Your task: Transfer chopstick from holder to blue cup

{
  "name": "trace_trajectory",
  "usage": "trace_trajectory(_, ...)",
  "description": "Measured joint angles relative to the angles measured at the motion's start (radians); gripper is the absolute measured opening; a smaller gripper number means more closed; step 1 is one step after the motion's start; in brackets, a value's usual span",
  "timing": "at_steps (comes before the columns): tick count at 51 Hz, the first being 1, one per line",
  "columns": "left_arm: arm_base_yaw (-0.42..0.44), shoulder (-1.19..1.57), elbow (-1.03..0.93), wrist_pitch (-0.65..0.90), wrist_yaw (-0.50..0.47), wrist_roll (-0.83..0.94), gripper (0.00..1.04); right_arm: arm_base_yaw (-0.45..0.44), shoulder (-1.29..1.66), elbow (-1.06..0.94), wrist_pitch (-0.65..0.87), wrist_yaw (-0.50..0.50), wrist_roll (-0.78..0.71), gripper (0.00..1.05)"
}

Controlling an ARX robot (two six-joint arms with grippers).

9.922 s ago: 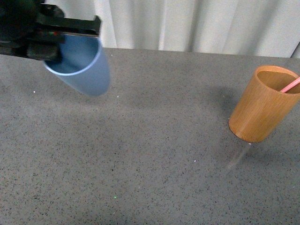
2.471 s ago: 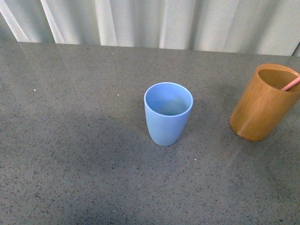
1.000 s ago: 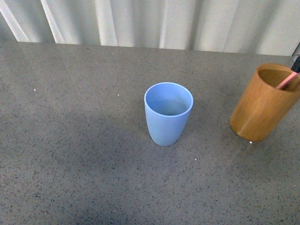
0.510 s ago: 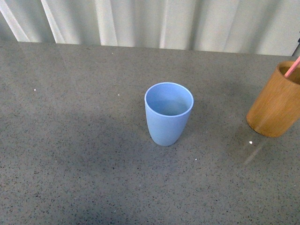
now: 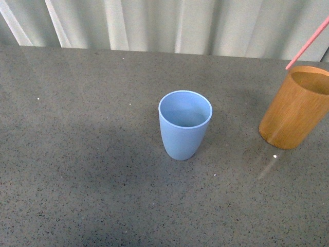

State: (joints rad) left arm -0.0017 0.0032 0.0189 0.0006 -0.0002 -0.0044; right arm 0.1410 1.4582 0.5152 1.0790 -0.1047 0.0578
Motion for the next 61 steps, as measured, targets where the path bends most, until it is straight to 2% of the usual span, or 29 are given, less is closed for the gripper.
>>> trace_trajectory(15, 0.000, 0.000, 0.000, 0.000, 0.000, 0.000, 0.98, 0.063, -0.119, 0.035, -0.113, 0.035, 0.019, 0.01)
trace_trajectory(25, 0.000, 0.000, 0.000, 0.000, 0.000, 0.000, 0.98, 0.139, -0.144, 0.038, -0.174, 0.090, 0.061, 0.01)
trace_trajectory(41, 0.000, 0.000, 0.000, 0.000, 0.000, 0.000, 0.98, 0.268, -0.043, 0.035, -0.181, 0.164, 0.144, 0.01)
trace_trajectory(61, 0.000, 0.000, 0.000, 0.000, 0.000, 0.000, 0.98, 0.325, 0.133, 0.091, -0.134, 0.182, 0.175, 0.01)
